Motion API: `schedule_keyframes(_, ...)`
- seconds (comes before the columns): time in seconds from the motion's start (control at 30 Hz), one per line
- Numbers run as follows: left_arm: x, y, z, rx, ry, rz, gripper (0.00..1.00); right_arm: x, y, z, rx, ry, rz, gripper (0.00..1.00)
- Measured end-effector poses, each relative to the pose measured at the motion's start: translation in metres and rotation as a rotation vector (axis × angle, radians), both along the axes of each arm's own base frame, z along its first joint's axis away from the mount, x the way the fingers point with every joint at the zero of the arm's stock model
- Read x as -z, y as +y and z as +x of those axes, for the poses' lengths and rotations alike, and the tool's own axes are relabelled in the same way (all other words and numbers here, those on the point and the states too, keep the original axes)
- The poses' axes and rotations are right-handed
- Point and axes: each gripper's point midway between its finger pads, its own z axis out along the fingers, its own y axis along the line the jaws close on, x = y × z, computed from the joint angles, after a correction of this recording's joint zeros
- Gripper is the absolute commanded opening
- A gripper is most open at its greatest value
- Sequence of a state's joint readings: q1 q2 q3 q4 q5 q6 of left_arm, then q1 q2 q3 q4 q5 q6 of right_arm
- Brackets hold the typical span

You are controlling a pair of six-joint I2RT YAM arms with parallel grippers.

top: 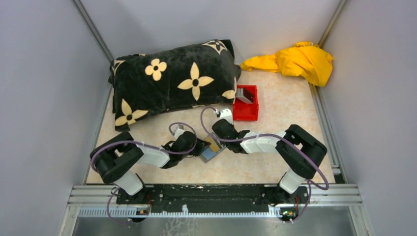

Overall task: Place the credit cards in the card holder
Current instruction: Insert the credit card into the card holder.

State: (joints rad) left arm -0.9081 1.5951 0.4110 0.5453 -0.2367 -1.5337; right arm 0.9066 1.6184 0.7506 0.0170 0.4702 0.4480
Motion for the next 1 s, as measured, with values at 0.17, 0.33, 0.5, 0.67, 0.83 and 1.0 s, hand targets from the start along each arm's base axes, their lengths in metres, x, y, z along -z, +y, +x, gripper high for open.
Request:
schedule_keyframes(0.17,0.000,-0.004,0.001,-0.009,0.017,-0.019,0.00,0.000,0.000,-0.002,0.013,-0.006,-0.001,0.04)
schedule_keyframes(0.33,0.000,-0.008,0.001,-0.011,0.033,-0.009,0.00,0.000,-0.003,-0.005,0.024,-0.010,-0.006,0.04)
schedule_keyframes(0.5,0.000,-0.013,0.000,-0.008,0.047,0.028,0.00,0.001,-0.005,-0.007,0.031,-0.010,-0.012,0.04)
schedule_keyframes(0.67,0.000,-0.019,0.004,0.010,0.069,0.120,0.03,0.001,-0.009,-0.006,0.043,-0.017,-0.030,0.04)
schedule_keyframes(0.83,0.000,-0.018,0.004,0.035,0.070,0.207,0.05,0.001,-0.010,-0.006,0.045,-0.018,-0.032,0.04)
schedule_keyframes(1.0,0.001,-0.018,0.004,0.080,0.058,0.295,0.13,0.001,-0.010,-0.006,0.044,-0.017,-0.032,0.04)
